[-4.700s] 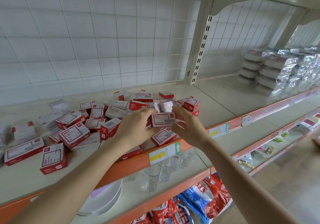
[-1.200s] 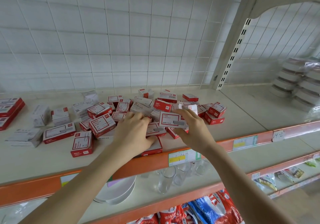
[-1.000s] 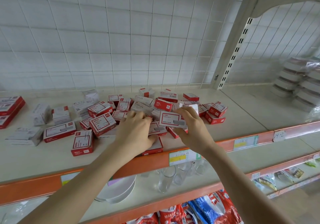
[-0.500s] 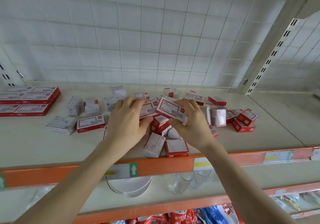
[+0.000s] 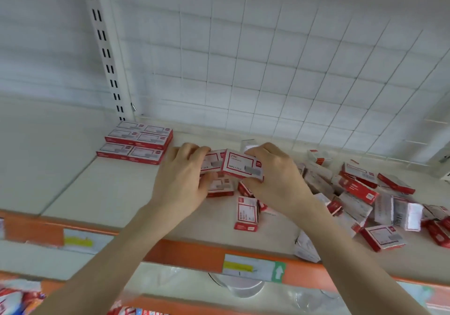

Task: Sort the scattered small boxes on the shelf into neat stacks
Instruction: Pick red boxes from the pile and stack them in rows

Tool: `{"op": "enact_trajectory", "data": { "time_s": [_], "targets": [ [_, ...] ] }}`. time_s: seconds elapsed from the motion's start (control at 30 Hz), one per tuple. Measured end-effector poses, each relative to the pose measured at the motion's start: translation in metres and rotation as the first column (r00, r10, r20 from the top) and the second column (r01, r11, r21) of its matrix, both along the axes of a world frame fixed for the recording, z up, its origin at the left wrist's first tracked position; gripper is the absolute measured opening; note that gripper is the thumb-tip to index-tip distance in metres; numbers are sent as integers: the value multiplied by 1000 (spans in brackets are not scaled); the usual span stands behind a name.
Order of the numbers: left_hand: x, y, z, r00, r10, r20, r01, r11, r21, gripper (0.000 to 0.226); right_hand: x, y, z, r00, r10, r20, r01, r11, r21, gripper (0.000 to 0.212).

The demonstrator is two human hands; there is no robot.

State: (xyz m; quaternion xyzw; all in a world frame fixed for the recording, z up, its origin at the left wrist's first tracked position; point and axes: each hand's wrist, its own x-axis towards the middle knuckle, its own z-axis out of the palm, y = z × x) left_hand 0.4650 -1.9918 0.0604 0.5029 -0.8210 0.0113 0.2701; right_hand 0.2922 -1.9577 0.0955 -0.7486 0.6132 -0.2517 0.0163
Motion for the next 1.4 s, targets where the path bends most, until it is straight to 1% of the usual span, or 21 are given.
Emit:
{"op": "enact_trajectory", "data": {
  "time_s": [0.1,0.2,0.33,0.47,0.6,0.73,0.8,0.9,1.0,1.17,1.27,1.33,1.4],
  "targets": [
    [34,-13,1,999,41,-14,-40,998,52,47,30,-19,3,1000,27,16,-27,999,36,45],
    [66,-27,-1,993,115,-3,-113,982,152,51,59,-37,2,1000,26,3,-26,998,54,43],
    [102,-48,-8,990,132,42,-138,961,239,51,92,-58,-4,1000,12,-18,-11,997,78,41],
    [133,-62,-15,987,116,111,-144,943,299,49,117,-72,-14,1000,-7,-26,11,989,145,39],
    [161,-70,-22,975,70,212,-147,917,372,50,139,-79,-26,995,-23,-93,43,977,211,42],
    [182,-81,-25,947,24,322,-163,896,413,41,162,-80,-39,987,-19,-160,63,959,275,42],
    [188,-86,-25,942,-3,334,-147,894,423,40,171,-79,-45,978,-21,-209,83,954,289,40],
    [193,-89,-26,936,-25,351,-122,913,390,40,183,-79,-55,965,-38,-259,119,944,306,36],
    [195,-84,-25,930,-25,367,-104,939,328,42,188,-80,-64,965,-60,-256,125,961,245,35],
    [199,-64,-30,917,-77,391,-50,951,304,48,190,-77,-75,986,-110,-125,119,990,70,31],
    [199,-54,-35,921,-119,372,-8,947,321,53,190,-72,-84,998,-58,-38,59,998,27,26],
    [201,-51,-34,910,-157,384,28,947,320,56,191,-66,-88,999,-24,-40,24,1000,1,28],
    [202,-46,-31,926,-159,341,45,947,318,58,194,-60,-89,998,-15,-59,12,999,-41,29]
  ]
}}
